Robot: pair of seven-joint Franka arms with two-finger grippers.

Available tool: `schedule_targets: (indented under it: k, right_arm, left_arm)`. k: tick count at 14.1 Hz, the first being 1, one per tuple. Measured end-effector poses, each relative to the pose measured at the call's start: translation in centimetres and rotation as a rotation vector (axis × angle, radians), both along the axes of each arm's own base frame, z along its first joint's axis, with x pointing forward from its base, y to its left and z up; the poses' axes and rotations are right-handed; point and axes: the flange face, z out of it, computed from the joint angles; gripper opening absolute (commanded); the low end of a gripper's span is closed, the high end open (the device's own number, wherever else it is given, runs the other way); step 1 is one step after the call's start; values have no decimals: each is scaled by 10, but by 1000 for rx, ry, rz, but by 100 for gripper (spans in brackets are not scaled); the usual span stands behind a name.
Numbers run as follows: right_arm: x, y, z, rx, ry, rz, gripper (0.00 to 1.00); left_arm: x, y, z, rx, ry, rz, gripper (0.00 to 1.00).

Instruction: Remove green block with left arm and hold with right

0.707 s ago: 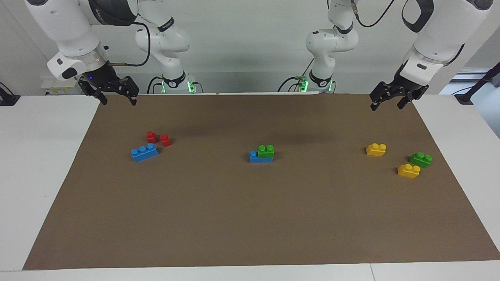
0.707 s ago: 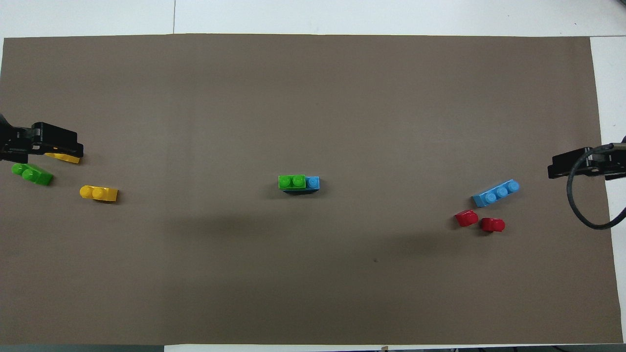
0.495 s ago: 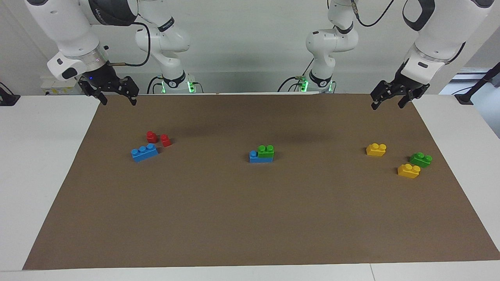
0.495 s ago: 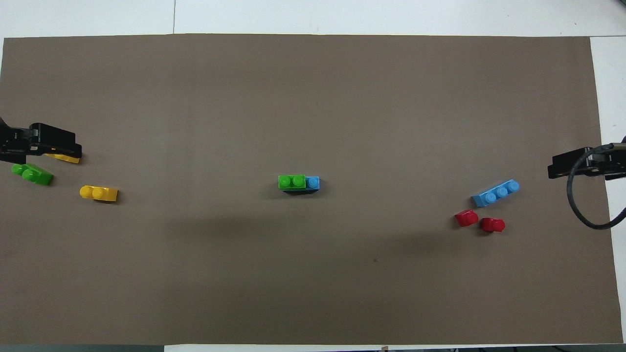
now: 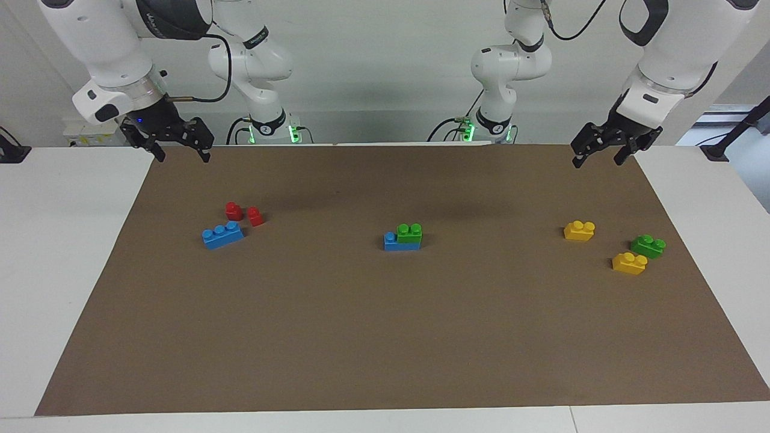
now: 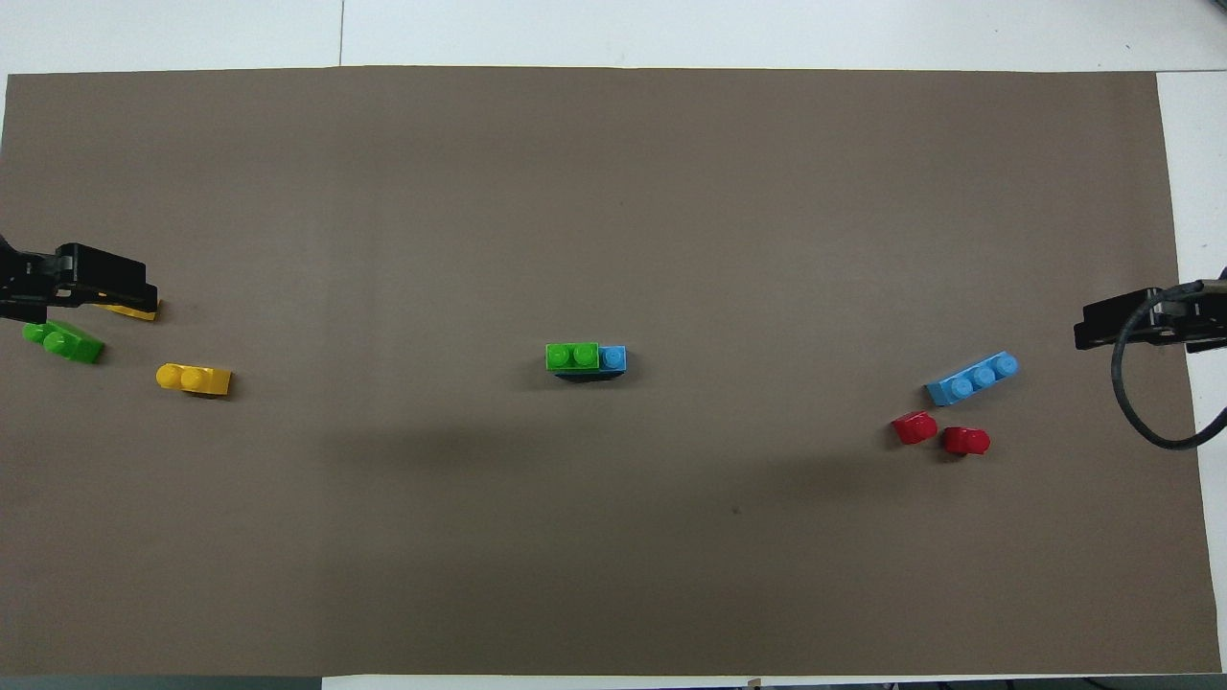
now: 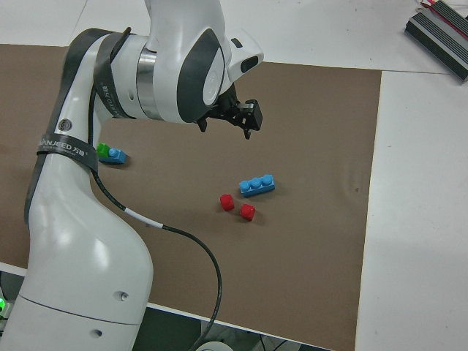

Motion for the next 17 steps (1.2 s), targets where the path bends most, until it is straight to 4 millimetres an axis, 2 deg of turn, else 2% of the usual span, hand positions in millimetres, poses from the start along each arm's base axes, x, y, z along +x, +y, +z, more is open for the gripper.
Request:
schedule_targets:
  k: [2, 3, 5, 7, 10, 14, 17]
  right_arm:
    - [4, 9, 2, 2, -25, -119, 100]
    - [5, 21, 1, 15, -28, -198, 100]
    - [11, 51, -4, 45, -27, -369, 100]
    - [18, 85, -18, 61, -36, -509, 100]
    - [27, 129, -51, 143, 54, -776, 99]
    - [46, 155, -112, 260, 259, -1126, 97]
    - [52, 169, -148, 294, 366, -1298, 97]
  left_arm:
    - [0, 0, 0, 0, 0, 0, 100]
    - [0, 0, 0, 0, 0, -1, 100]
    - [0, -1, 0, 0, 0, -1, 100]
    - [0, -1, 0, 0, 0, -1, 100]
    - [0, -1, 0, 0, 0, -1, 100]
    - [0, -1, -3, 2, 7, 66, 100]
    - [-1, -6, -10, 4, 5, 180, 100]
